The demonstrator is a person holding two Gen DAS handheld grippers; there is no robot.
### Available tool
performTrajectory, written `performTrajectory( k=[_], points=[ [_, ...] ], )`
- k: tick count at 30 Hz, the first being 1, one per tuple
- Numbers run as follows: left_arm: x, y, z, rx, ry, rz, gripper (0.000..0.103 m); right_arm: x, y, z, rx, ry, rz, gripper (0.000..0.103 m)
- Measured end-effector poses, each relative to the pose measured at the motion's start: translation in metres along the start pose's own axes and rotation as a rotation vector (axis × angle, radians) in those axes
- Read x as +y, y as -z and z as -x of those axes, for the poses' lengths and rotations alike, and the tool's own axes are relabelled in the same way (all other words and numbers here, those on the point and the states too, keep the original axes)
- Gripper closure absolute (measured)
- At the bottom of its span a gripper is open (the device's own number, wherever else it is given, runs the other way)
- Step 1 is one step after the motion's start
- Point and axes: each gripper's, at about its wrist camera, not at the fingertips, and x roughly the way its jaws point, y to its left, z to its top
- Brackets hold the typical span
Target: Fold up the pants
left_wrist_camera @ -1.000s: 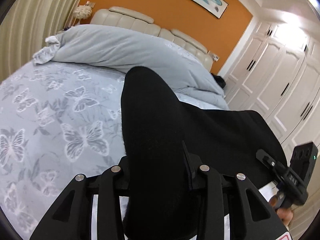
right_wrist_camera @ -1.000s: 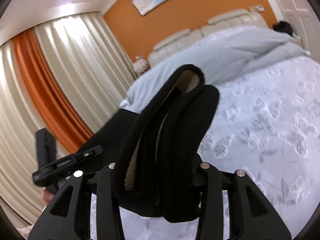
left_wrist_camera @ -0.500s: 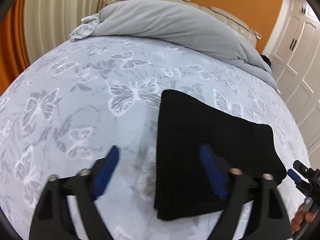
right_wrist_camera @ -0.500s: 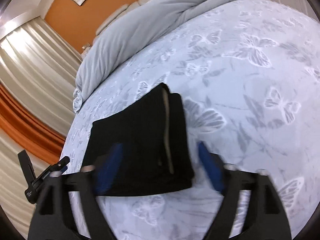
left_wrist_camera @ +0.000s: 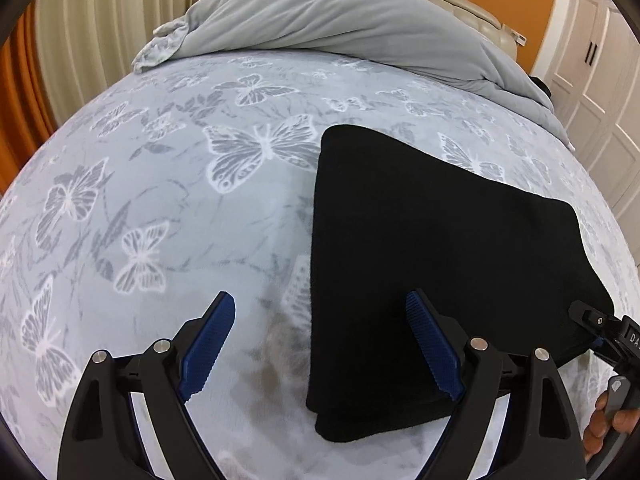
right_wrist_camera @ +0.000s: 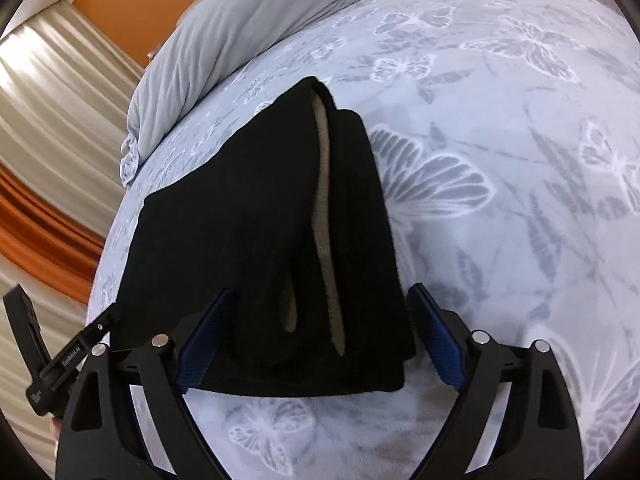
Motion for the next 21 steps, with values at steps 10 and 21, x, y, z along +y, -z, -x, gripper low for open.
performTrajectory(
  k=[10,21],
  points=[
    [-0.011,0.001,-0.011,0.028,0.111,-0.017,0.05,0.03,-0.002,0.021,-0.047,-0.024,0.053,0.069],
    [-0.012,0.0,-0.013,0.035,0.089,-0.038,0.037,-0.014,0.0,0.016,0.028,-0.044,-0.119,0.046]
  ],
)
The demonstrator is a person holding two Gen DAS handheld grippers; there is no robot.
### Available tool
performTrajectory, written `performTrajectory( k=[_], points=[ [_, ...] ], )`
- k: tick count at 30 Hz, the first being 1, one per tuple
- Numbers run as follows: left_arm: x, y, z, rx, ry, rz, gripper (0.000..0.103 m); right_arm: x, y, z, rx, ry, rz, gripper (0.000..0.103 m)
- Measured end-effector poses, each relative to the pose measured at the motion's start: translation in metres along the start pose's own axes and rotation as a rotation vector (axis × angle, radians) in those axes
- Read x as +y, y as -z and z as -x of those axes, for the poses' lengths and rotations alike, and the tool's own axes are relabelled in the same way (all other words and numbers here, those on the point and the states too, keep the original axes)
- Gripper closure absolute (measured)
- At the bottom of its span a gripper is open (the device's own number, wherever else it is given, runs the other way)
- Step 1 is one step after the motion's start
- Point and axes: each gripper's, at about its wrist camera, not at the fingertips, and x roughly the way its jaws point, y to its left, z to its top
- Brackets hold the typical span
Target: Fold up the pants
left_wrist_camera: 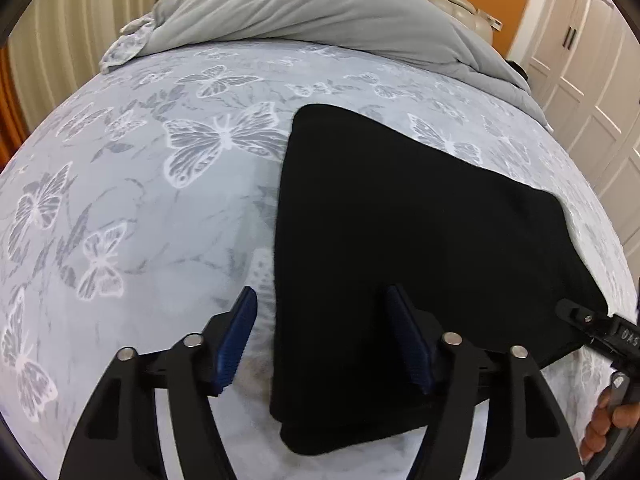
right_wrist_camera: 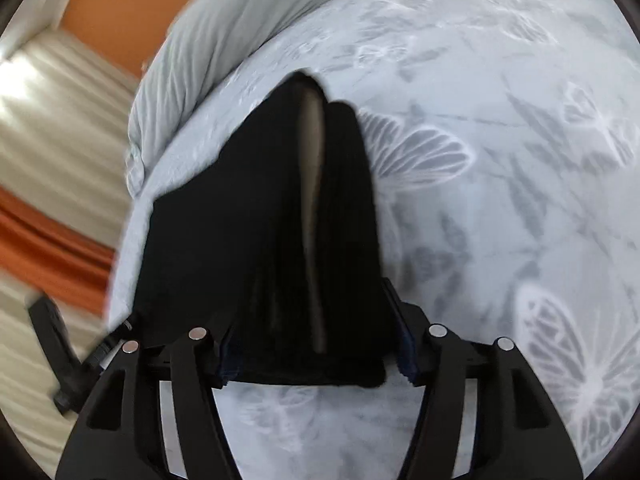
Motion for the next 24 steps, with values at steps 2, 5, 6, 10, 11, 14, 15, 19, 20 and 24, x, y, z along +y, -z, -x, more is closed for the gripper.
performTrajectory(
  k=[2,5,6,10,11,14,15,19,20,24],
  points=[
    [0.004,-0.002,0.018,-0.033,0.022,0.026,0.039,0.025,-0.006,0.034,-0.151,0.086,0.112,0.045],
    [0.002,-0.007,0.048,-0.121,0.047,0.029,0.039,0.063,-0.005,0.059,-0.254,0.05,0.292,0.062],
    [0.0,-0.009,0.054,-0.139,0.048,0.024,0.039,0.071,-0.004,0.058,-0.238,0.008,0.313,0.074],
    [-0.013,-0.005,0.043,-0.129,0.013,-0.005,0.033,0.075,0.001,0.0,-0.06,0.093,0.419,0.097],
    [-0.015,-0.001,0.028,-0.097,-0.026,-0.025,0.033,0.057,0.001,-0.017,-0.03,0.145,0.39,0.103],
    [-0.011,0.012,-0.001,-0.029,-0.075,-0.033,0.03,0.047,-0.01,-0.001,-0.032,0.082,0.26,0.103],
    [-0.007,0.013,0.002,-0.045,-0.071,-0.01,0.03,0.054,-0.01,0.011,-0.057,0.072,0.27,0.1],
    [-0.009,0.003,0.02,-0.075,-0.084,0.002,0.031,0.057,0.004,-0.001,-0.02,0.193,0.354,0.103],
    [-0.009,0.004,0.022,-0.077,-0.096,-0.003,0.031,0.045,0.005,-0.004,-0.014,0.161,0.303,0.103],
    [-0.009,0.011,0.032,-0.064,-0.124,-0.019,0.032,0.058,0.006,0.029,-0.094,0.155,0.267,0.098]
  ],
)
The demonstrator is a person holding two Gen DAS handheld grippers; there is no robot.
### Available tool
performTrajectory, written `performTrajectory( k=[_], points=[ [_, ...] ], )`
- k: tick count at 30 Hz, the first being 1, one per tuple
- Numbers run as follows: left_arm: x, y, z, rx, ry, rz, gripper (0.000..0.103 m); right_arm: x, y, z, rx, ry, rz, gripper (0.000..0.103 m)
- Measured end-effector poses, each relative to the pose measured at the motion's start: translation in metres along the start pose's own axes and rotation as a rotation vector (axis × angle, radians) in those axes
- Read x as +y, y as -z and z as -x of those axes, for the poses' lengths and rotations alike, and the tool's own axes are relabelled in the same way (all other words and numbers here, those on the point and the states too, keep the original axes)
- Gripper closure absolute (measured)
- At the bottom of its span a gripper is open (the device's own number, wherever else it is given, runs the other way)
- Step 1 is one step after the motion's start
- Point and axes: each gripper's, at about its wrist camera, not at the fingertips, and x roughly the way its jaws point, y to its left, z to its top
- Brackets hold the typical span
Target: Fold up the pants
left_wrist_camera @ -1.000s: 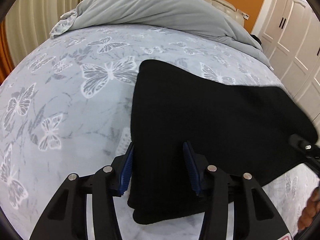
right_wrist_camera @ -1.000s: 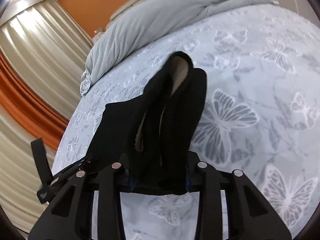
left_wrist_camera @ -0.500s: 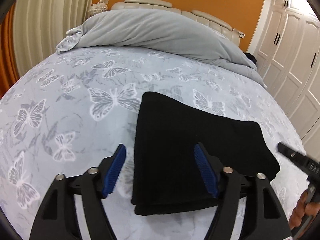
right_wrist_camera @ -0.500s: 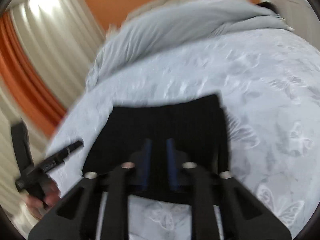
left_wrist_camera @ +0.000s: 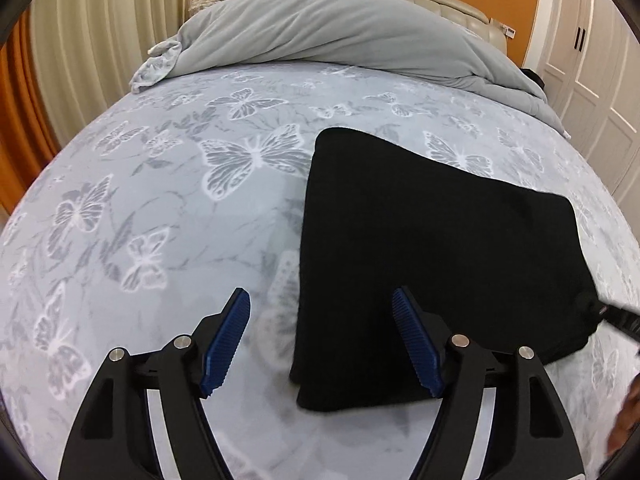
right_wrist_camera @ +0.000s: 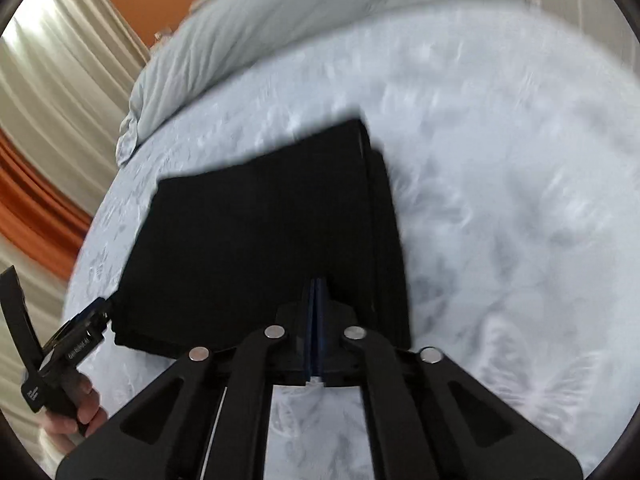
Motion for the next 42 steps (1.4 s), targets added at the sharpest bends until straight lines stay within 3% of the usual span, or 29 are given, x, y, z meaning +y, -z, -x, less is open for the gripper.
performTrajectory(
  k=[2,5,10,14,25,28,30,31,36,38,41,42],
  points=[
    [0.001,0.0,0.015,-0.022,-0.001,0.001,0.032,0.023,0.004,0.019,-0.049,0.026,0.095,0.098],
    [0.002,0.003,0.033,-0.043,0.015,0.013,0.032,0.037,0.015,0.02,-0.034,0.027,0.135,0.098],
    [-0.005,0.012,0.042,-0.053,-0.002,-0.008,0.032,0.015,0.018,0.011,0.019,0.015,0.005,0.098],
    [-0.008,0.013,0.038,-0.048,-0.007,-0.025,0.032,0.005,0.018,0.013,0.026,0.015,-0.002,0.096],
    [-0.01,0.011,0.022,0.009,-0.007,-0.009,0.031,-0.023,0.005,-0.005,0.051,-0.11,-0.12,0.094],
    [-0.008,0.01,0.023,0.017,0.001,0.013,0.031,-0.023,0.004,-0.006,0.046,-0.123,-0.12,0.083],
    [-0.008,0.009,0.024,0.016,0.007,0.015,0.031,-0.021,0.003,-0.006,0.033,-0.139,-0.118,0.068],
    [-0.008,0.008,0.025,0.014,0.007,0.012,0.031,-0.019,0.002,-0.005,0.024,-0.137,-0.109,0.065],
    [-0.008,0.007,0.03,0.007,0.021,0.012,0.031,-0.014,-0.002,0.008,-0.043,-0.099,-0.1,0.045],
    [-0.007,0.006,0.031,0.006,0.025,0.017,0.031,-0.019,-0.001,0.003,-0.022,-0.046,-0.097,0.04],
    [-0.007,0.006,0.032,0.006,0.027,0.021,0.031,-0.022,0.008,-0.025,0.073,-0.047,-0.084,0.044],
    [-0.007,0.006,0.032,0.006,0.026,0.02,0.031,-0.018,0.009,-0.029,0.068,-0.025,-0.052,0.059]
  ],
)
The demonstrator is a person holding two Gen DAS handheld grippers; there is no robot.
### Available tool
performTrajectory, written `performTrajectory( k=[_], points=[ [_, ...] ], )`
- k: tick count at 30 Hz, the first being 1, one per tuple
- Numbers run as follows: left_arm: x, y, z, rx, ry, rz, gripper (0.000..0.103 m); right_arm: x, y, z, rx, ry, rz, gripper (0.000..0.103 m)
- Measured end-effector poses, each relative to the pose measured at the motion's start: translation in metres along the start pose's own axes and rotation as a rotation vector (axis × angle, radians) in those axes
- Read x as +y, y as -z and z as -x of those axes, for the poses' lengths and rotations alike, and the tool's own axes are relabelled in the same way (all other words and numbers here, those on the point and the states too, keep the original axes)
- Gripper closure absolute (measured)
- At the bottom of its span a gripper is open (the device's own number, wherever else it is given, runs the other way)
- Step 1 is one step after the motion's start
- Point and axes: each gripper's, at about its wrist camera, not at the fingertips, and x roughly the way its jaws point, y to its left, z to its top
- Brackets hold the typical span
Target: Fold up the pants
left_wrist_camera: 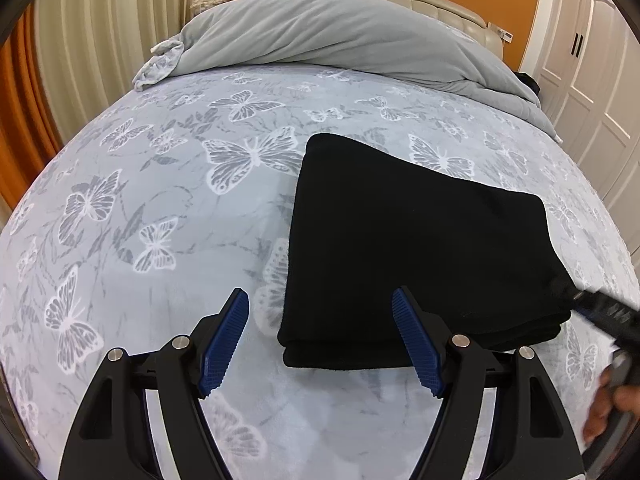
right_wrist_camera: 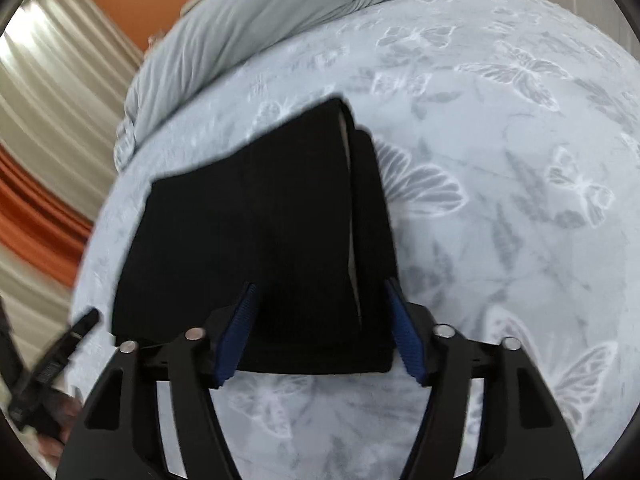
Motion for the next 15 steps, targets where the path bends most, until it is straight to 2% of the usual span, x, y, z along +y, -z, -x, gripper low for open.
performTrajectory(
  k=[1,2,3,4,6,7,8,9,11,13,14,15],
  points=[
    [0.0,0.0,0.0,0.0,-0.001,-0.002,0.031,0.006,-0.001,0.0,-0.015,0.031,0.039,0.067],
    [0.0,0.0,0.0,-0.002,0.0,-0.001,0.031,0.015,-0.005,0.009,-0.051,0.046,0.071,0.08],
    [-0.001,0.001,0.0,-0.002,0.001,-0.005,0.031,0.02,-0.009,0.019,-0.076,0.019,0.081,0.086],
    [-0.002,0.001,0.001,-0.001,0.002,-0.009,0.031,0.026,-0.013,0.03,-0.103,0.002,0.092,0.086],
    [-0.003,0.001,0.001,-0.002,0.004,-0.013,0.031,0.029,-0.013,0.037,-0.14,0.061,0.154,0.085],
    [-0.003,0.001,0.0,-0.002,0.004,-0.013,0.031,0.025,-0.01,0.029,-0.124,0.09,0.163,0.082],
    [-0.003,0.001,0.0,0.0,0.004,-0.012,0.031,0.014,-0.006,0.009,-0.052,0.121,0.15,0.075],
    [-0.002,0.002,0.0,0.003,0.003,-0.011,0.031,0.004,-0.003,0.001,-0.025,0.114,0.116,0.071],
    [-0.002,0.003,0.0,0.006,-0.001,-0.006,0.031,-0.001,-0.008,0.016,-0.068,0.068,0.039,0.071],
    [-0.002,0.003,0.0,0.008,0.001,-0.002,0.031,0.015,-0.013,0.045,-0.171,0.04,0.075,0.071],
    [-0.002,0.003,-0.001,0.006,0.0,-0.005,0.031,0.027,-0.013,0.055,-0.199,0.024,0.115,0.071],
    [-0.002,0.003,-0.002,0.004,-0.003,-0.007,0.031,0.033,-0.011,0.055,-0.182,0.016,0.138,0.071]
  ],
)
